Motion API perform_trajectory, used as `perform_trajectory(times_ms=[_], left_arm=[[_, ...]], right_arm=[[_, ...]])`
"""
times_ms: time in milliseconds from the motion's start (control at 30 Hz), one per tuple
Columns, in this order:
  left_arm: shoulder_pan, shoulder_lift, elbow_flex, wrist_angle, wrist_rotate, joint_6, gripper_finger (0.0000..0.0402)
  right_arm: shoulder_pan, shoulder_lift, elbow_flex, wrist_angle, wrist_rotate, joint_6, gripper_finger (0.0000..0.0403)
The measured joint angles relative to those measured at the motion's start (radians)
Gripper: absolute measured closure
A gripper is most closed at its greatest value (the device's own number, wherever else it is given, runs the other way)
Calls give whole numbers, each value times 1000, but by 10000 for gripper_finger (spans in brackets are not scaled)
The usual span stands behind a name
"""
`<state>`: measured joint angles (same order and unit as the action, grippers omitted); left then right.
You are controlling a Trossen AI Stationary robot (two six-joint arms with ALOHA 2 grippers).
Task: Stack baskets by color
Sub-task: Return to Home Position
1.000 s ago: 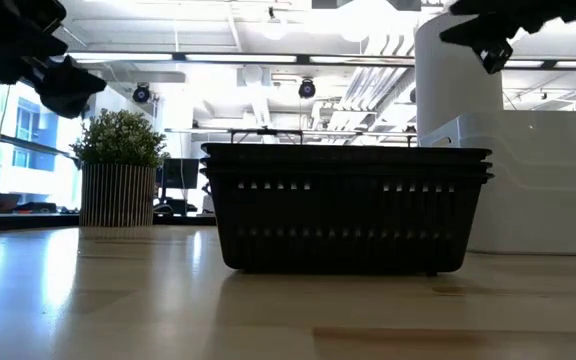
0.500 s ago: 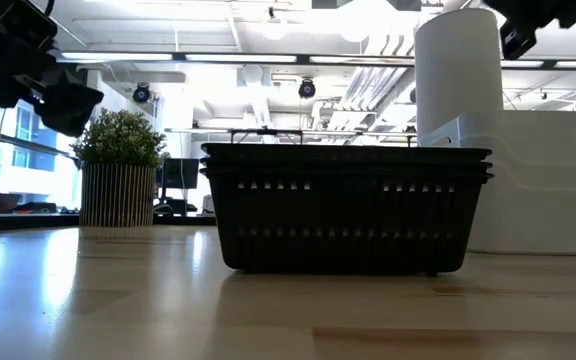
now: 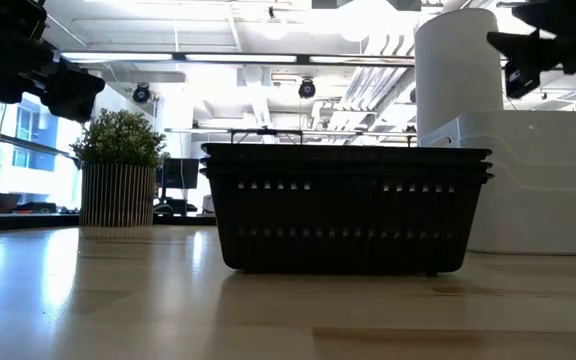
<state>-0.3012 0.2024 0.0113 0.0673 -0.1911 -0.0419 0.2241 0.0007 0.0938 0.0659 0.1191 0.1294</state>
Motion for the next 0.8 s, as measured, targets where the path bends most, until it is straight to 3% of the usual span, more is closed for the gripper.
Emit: perform_trajectory(times_ms=[300,500,800], left_arm=[[0,0,0,-2,-97,77,142],[0,0,0,-2,-101,72,142],[0,0,0,-2,-101,72,142]], right_arm=[[0,6,-84,43,15,1,242],[0,4,-84,-12,130,2,242],[0,6,-84,-10,134,1,242]])
